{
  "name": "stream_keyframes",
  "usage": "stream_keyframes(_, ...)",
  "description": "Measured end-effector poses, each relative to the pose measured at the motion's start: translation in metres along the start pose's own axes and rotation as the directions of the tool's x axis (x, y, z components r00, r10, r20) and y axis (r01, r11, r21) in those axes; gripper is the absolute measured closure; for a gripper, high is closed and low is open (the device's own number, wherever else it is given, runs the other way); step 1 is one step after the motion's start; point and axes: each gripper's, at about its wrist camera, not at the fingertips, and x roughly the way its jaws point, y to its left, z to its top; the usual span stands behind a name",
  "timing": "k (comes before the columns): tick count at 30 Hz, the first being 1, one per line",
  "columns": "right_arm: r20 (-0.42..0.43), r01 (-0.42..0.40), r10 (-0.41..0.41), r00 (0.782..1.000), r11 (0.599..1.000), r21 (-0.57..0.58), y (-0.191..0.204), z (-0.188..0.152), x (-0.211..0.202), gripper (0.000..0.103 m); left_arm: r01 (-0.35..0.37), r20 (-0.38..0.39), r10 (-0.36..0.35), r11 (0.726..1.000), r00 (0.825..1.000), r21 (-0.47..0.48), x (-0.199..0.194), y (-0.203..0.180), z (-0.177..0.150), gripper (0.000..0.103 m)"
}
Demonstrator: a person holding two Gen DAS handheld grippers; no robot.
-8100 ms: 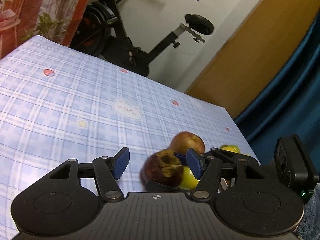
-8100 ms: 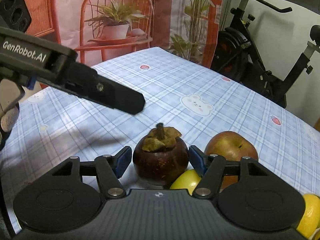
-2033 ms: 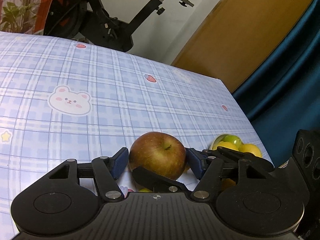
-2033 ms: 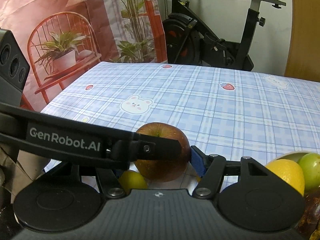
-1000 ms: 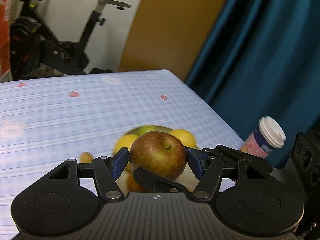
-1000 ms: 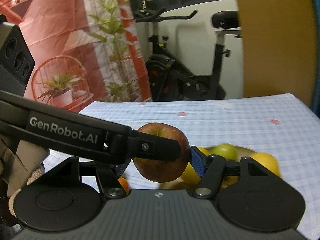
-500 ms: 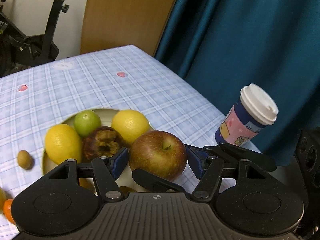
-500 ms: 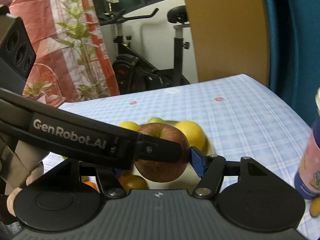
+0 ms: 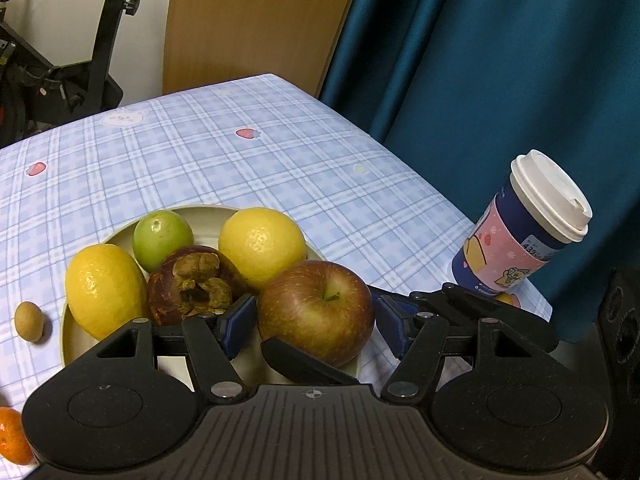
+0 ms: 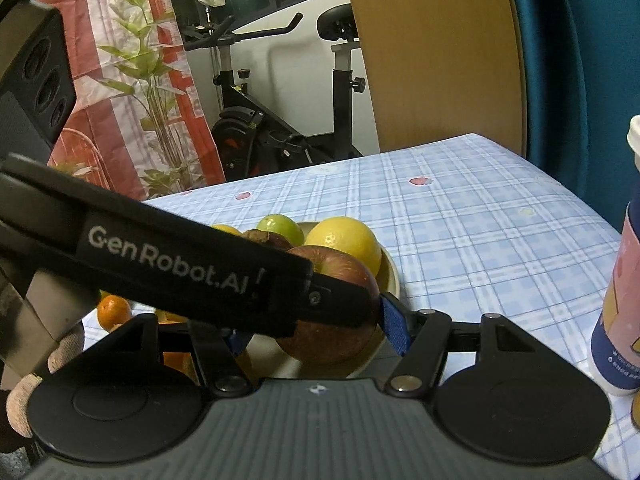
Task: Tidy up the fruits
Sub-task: 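Carry the red apple onto the cream plate and open the left gripper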
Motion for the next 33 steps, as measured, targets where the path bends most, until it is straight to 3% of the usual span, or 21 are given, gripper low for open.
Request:
stream_keyframes(13,0.051,0.034,-0.029,0.998,0.994,-0.102,0.006,-0.006,0.007,0.036,0.003,0.023,-0.003,1.000,1.000,-0.002,-0.008,0.004,-0.008,0.036)
stream_keyframes(33,0.057,0.023,-0.017,0.998,0.993,-0.112,0.003,-0.006,0.017,0.035,-0.004,0.125,0.010,0.999,0.992,-0.047,-0.045,0.010,-0.011,0.036)
